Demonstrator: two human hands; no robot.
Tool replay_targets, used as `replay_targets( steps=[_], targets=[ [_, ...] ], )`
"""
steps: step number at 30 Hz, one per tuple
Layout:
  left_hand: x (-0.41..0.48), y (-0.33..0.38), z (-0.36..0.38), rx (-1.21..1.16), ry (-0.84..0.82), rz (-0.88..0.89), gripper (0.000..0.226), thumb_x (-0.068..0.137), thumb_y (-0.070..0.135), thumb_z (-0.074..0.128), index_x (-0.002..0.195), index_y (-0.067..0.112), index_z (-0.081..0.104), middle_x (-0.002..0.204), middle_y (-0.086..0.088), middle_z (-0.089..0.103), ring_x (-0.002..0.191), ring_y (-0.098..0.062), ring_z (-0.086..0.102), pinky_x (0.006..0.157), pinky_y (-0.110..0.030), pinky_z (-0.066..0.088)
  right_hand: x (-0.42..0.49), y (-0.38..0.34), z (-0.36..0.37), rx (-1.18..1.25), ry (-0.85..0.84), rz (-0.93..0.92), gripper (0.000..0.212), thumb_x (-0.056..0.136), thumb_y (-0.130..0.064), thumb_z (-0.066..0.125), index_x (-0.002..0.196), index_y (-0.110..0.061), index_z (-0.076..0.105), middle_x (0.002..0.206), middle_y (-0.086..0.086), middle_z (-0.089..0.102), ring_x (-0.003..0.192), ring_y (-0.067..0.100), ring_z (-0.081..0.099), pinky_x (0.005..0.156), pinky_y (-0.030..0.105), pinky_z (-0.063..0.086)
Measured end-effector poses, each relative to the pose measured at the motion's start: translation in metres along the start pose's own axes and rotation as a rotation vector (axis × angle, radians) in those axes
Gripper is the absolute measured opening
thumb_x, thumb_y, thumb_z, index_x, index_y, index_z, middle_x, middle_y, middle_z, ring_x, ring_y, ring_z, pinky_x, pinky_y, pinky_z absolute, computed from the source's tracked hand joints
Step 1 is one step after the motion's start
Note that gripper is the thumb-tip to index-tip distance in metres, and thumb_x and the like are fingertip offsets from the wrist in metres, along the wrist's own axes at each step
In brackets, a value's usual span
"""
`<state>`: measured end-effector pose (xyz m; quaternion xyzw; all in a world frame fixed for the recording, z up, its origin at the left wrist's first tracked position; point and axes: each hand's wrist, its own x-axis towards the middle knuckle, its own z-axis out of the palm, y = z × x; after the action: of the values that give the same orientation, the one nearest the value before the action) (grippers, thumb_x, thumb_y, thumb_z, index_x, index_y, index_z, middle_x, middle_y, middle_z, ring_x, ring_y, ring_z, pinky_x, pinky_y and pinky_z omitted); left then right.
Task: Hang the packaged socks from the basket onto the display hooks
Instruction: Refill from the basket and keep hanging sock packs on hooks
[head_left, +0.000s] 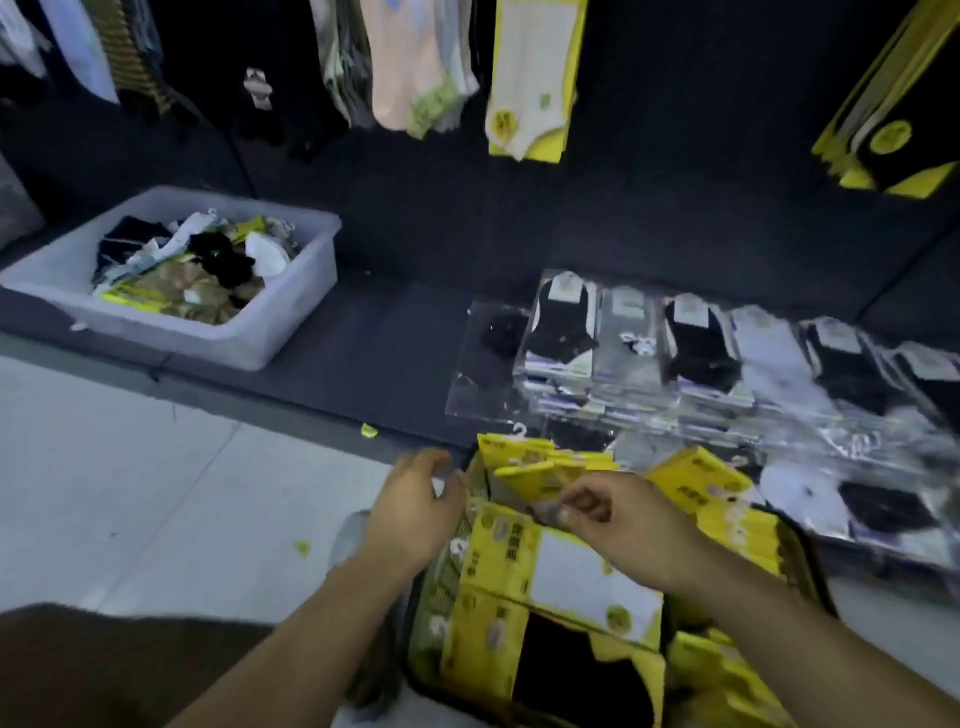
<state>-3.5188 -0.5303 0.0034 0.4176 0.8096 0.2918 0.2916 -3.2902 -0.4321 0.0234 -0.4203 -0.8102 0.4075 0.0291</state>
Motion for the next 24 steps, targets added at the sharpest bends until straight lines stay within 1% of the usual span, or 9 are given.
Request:
replay_targets(
  steps=[2,4,5,8,13,17,20,22,24],
  targets=[
    [-0.024,-0.029,0.013,-0.006,0.014,-0.116,0.038,0.109,0.024,0.052,0.143,0.009,0.059,0.141,-0.014,0.059,0.131,-0.035,0.056,0.101,-0.035,0.042,-0.008,0.020,0.031,-0.113,-0.109,0.021,0.028,0.101,-0.034,0.060,0.127,-0.024,0.063,0.117,-0.009,0.065,0.102,-0.003,0.060,0.085,0.021,0.050],
    [-0.045,-0.052,0.026,-0.001,0.000,-0.214,0.037,0.109,0.027,0.050,0.142,0.012,0.058,0.138,-0.012,0.063,0.129,-0.035,0.058,0.095,-0.032,0.039,-0.009,0.033,0.052,-0.260,-0.154,0.060,0.048,0.102,-0.040,0.058,0.145,-0.021,0.050,0.148,-0.001,0.051,0.135,0.018,0.047,0.107,0.038,0.042],
    [-0.054,-0.061,0.031,-0.031,-0.043,-0.238,0.030,0.109,0.028,0.049,0.135,0.016,0.060,0.129,-0.008,0.068,0.123,-0.034,0.062,0.091,-0.030,0.040,-0.009,0.039,0.060,-0.316,-0.152,0.070,0.057,0.101,-0.044,0.057,0.150,-0.020,0.043,0.156,0.001,0.042,0.143,0.023,0.038,0.112,0.040,0.036],
    [-0.075,-0.081,0.045,-0.193,-0.177,-0.239,0.017,0.110,0.029,0.052,0.127,0.028,0.053,0.119,0.004,0.073,0.112,-0.021,0.069,0.104,-0.046,0.054,-0.001,0.055,0.079,-0.443,-0.129,0.046,0.074,0.097,-0.053,0.058,0.157,-0.019,0.030,0.165,0.002,0.026,0.151,0.024,0.022,0.119,0.039,0.023],
    [-0.083,-0.092,0.052,-0.292,-0.168,-0.201,0.037,0.101,0.043,0.056,0.135,0.033,0.047,0.123,0.008,0.074,0.111,-0.013,0.072,0.103,-0.050,0.057,0.009,0.065,0.095,-0.572,-0.005,0.070,0.066,0.094,-0.050,0.063,0.149,-0.023,0.041,0.150,0.004,0.043,0.139,0.030,0.035,0.109,0.042,0.026],
    [-0.079,-0.093,0.053,-0.319,-0.167,-0.231,0.043,0.092,0.049,0.058,0.132,0.035,0.048,0.119,0.011,0.075,0.108,-0.013,0.074,0.099,-0.052,0.059,0.019,0.059,0.082,-0.287,0.073,0.087,0.053,0.095,-0.035,0.068,0.140,-0.015,0.048,0.132,0.010,0.054,0.121,0.033,0.052,0.086,0.039,0.043],
    [-0.077,-0.094,0.054,-0.323,-0.175,-0.233,0.044,0.092,0.049,0.060,0.131,0.034,0.048,0.119,0.009,0.075,0.108,-0.015,0.074,0.098,-0.054,0.060,0.021,0.053,0.067,-0.220,-0.046,0.105,0.048,0.097,-0.030,0.067,0.140,-0.016,0.050,0.133,0.008,0.059,0.118,0.031,0.056,0.082,0.032,0.038],
    [-0.075,-0.092,0.055,-0.343,-0.191,-0.232,0.054,0.092,0.046,0.064,0.138,0.026,0.046,0.128,0.000,0.071,0.117,-0.021,0.071,0.103,-0.057,0.057,0.020,0.047,0.055,-0.213,-0.123,0.109,0.029,0.098,-0.028,0.066,0.123,-0.013,0.062,0.115,0.004,0.064,0.104,0.028,0.058,0.080,0.031,0.038],
    [-0.075,-0.085,0.054,-0.253,-0.131,-0.188,0.069,0.095,0.041,0.072,0.150,0.015,0.040,0.144,-0.009,0.057,0.134,-0.028,0.057,0.112,-0.057,0.049,0.017,0.037,0.037,-0.081,-0.150,0.102,0.014,0.096,-0.021,0.068,0.105,-0.010,0.068,0.103,-0.011,0.062,0.094,0.015,0.058,0.081,0.033,0.043]
  ],
)
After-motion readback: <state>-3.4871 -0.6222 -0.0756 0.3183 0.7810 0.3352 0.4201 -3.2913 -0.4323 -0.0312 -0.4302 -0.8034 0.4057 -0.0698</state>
